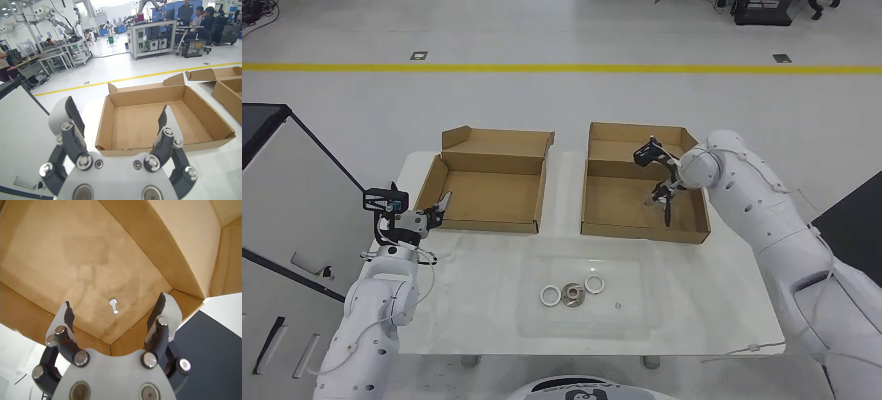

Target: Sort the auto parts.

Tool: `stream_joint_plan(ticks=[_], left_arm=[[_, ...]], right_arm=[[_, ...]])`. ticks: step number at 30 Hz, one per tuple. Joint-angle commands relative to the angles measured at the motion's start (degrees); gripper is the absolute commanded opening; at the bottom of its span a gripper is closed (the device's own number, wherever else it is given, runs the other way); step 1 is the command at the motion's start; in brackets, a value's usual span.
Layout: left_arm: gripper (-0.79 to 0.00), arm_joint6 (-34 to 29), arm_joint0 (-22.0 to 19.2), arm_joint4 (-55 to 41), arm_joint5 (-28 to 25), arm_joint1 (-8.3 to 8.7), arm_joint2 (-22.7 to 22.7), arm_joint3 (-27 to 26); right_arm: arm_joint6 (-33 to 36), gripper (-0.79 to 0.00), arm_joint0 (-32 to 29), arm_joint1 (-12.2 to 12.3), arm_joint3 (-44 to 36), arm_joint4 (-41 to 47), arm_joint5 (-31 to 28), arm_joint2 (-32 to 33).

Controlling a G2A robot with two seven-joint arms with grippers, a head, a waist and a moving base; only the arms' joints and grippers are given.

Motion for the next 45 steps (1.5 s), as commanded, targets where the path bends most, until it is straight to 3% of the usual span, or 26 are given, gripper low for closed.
stream_joint_plan(ticks=[1,25,36,45], left_arm=[[0.000,0.0,0.0,0.0,0.0,0.00,0.0,0.0],[0.000,0.0,0.0,0.0,0.0,0.00,0.0,0.0],[0.000,0.0,0.0,0.0,0.0,0.00,0.0,0.0],[0.000,0.0,0.0,0.0,0.0,0.00,0.0,0.0]], right_arm=[[0.2,0.000,-0.7,0.6,-1.7,0.3,-0.2,1.3],[9.5,0.000,-13.3,7.8,-28.3,16.3,-7.0,22.3],[10.9,0.000,-16.0,11.2,-36.4,25.8,-5.9,23.3],[10.9,0.000,-16.0,11.2,-36.4,25.8,-5.9,23.3]])
